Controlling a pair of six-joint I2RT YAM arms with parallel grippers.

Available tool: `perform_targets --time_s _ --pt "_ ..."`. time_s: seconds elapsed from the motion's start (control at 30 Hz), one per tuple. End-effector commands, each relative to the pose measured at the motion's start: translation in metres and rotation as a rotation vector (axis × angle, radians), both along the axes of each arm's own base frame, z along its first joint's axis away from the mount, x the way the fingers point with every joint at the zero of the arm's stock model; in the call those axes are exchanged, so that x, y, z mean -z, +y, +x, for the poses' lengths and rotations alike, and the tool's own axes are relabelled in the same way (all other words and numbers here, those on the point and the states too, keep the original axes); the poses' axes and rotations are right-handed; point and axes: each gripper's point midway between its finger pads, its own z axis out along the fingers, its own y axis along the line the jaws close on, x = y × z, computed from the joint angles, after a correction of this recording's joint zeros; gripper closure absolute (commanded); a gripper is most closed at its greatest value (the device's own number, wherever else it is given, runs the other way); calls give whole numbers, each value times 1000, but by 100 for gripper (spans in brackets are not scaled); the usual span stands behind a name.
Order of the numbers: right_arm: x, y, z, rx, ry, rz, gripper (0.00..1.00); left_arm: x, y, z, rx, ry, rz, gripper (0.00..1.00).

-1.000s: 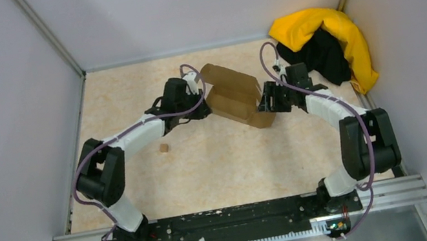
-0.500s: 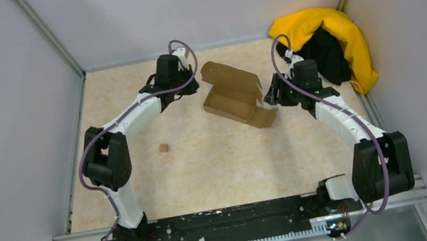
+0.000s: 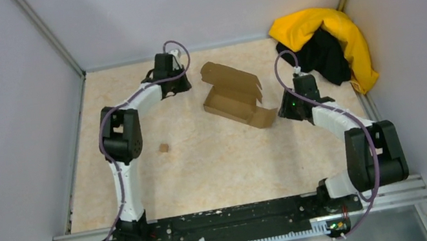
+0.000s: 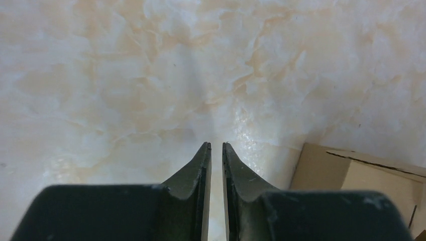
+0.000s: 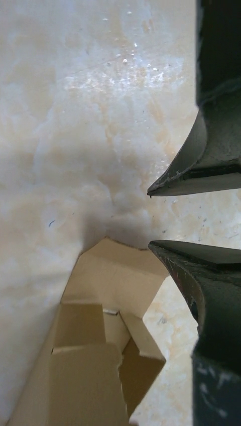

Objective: Fold the paper box

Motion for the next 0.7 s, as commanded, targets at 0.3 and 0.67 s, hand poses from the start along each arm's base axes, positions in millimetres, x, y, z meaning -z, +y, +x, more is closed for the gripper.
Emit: perform_targets --time_s 0.3,0.67 --pt "25 1 3 37 -11 44 66 5 -58 15 162 -48 -194 80" --pt "26 11 26 8 -35 79 67 12 -86 31 232 -80 -284 80"
